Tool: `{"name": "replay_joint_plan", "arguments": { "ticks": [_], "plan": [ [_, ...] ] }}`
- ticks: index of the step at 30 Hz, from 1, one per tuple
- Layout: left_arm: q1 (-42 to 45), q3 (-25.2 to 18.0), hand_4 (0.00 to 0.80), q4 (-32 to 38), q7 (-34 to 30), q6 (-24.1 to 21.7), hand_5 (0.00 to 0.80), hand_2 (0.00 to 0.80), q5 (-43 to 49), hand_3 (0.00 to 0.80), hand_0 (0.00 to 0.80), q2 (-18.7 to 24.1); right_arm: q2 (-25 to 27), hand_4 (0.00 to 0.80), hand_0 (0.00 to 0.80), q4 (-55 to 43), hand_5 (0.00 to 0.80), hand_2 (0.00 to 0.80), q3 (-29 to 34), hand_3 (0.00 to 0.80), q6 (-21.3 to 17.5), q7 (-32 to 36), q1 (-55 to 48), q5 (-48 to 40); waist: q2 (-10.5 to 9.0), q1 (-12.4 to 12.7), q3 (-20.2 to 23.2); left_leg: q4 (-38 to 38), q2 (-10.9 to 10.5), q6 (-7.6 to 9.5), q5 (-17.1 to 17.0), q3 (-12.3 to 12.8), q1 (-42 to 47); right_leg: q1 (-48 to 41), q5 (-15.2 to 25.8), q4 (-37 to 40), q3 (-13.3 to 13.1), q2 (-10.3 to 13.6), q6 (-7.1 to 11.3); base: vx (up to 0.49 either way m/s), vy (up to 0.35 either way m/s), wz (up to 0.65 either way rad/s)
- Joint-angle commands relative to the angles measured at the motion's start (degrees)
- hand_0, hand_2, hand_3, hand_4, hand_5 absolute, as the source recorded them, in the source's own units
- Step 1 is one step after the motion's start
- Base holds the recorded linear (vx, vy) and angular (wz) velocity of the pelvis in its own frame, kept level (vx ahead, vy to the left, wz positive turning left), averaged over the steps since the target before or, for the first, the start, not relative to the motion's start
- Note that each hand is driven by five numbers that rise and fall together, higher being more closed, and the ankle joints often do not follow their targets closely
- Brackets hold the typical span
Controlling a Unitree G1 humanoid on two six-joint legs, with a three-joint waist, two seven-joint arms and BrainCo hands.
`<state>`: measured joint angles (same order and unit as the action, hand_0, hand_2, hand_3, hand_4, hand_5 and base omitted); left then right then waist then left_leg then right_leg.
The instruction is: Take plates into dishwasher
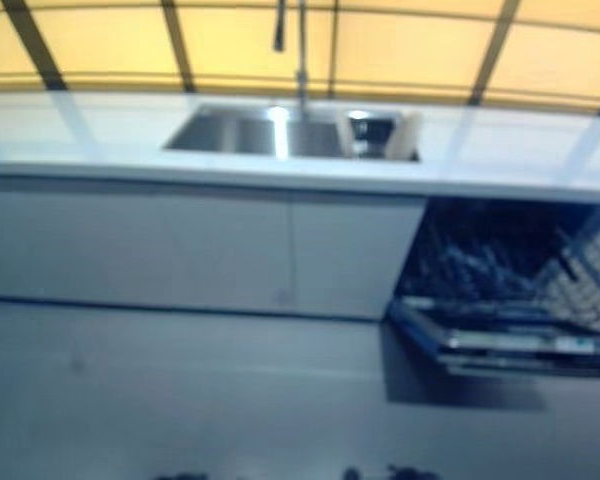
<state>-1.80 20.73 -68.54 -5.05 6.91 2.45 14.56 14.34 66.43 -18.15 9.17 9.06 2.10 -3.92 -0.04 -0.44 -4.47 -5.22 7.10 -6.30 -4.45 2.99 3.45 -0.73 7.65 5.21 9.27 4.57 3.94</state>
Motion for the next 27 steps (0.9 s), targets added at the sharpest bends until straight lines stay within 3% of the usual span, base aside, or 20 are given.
{"name": "replay_joint_plan", "arguments": {
  "ticks": [1,27],
  "plan": [
    [-4.05,0.20,0.000,-0.74,-0.70,-0.96,0.000,0.000,-0.67,0.000,0.000,-0.39,-0.11,0.000,0.000,2.45,0.000,0.000,-1.68,0.000,0.17,-0.29,3.36,1.08,-2.00,1.06,-4.11,0.22,-7.68,5.58,2.30,1.65,0.19,-4.05,-3.86,-0.21,-1.22,-3.49,0.38,0.013,0.017,0.04],
    [-3.29,-0.21,0.000,-2.27,-0.77,1.00,0.000,0.000,2.69,0.000,0.000,-0.29,-0.68,0.000,0.000,2.83,0.000,0.000,-1.71,0.000,-1.83,0.44,3.06,1.42,-2.32,1.32,-3.38,0.22,-8.17,5.90,3.41,1.77,1.93,-5.82,-4.18,-0.21,-0.61,-2.67,0.99,0.000,0.000,0.00]
  ]
}}
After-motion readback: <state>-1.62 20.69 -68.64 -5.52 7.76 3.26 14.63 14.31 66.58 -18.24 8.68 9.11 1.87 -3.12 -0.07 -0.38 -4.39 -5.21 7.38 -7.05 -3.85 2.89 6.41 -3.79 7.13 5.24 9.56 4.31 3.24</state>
